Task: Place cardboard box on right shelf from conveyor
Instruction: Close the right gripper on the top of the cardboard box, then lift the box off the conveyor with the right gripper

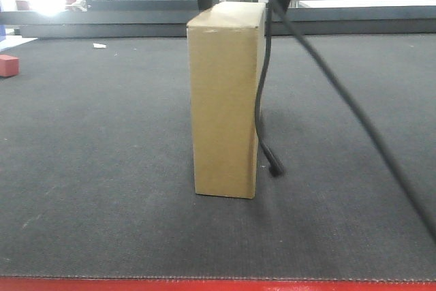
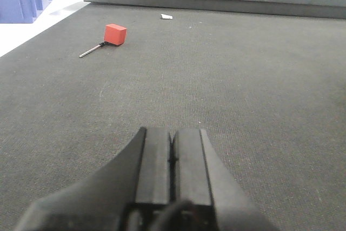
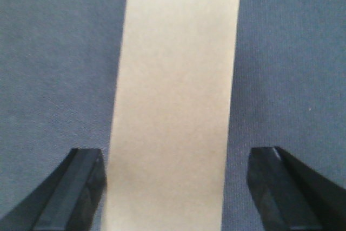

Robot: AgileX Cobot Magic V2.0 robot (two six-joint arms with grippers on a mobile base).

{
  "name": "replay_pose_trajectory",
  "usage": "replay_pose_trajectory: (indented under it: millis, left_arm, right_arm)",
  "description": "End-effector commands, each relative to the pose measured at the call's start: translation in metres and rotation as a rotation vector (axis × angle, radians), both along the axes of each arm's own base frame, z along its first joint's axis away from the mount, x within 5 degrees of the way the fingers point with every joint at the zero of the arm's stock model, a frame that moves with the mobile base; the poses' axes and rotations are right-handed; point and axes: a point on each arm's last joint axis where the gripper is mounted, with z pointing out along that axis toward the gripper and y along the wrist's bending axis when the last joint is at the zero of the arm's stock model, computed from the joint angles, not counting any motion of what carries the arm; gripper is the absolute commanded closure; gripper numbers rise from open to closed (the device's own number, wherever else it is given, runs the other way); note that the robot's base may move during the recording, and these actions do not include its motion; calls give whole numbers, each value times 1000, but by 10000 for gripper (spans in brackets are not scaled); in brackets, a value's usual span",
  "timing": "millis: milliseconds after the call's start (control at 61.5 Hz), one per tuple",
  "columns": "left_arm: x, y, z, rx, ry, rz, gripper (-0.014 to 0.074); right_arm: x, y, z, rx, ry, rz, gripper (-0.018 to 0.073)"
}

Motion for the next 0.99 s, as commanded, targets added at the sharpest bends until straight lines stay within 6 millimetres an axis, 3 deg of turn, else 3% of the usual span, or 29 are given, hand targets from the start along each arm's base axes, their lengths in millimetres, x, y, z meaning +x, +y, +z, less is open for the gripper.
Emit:
replay_pose_trajectory:
  millis: [0,244,342,472,586,765,976]
  left_arm:
    - [-1,0,5,-10,-90,4,713]
    - [-1,0,5,-10,-90,4,712]
    - [-1,0,5,-10,-90,4,712]
    - [-1,0,5,-10,-90,4,713]
    - [-1,0,5,-10,-90,4,713]
    - [-1,0,5,-10,-90,4,712]
    - [-1,0,5,-10,-90,4,713]
  right_arm:
    - [-6,-10,22,14,-43,-14,-74]
    - [-2,-5,11,18,-12,-10,-45]
    - [-3,-5,13,21,-16,-10,59]
    - [-7,-11,26,25,-55,-10,266]
    - [-8,-20,37,23,-92,-2,349]
    - [-13,-44,65,-18,-175,93,349]
    - [-27,-93,104,-183,-266,275,349]
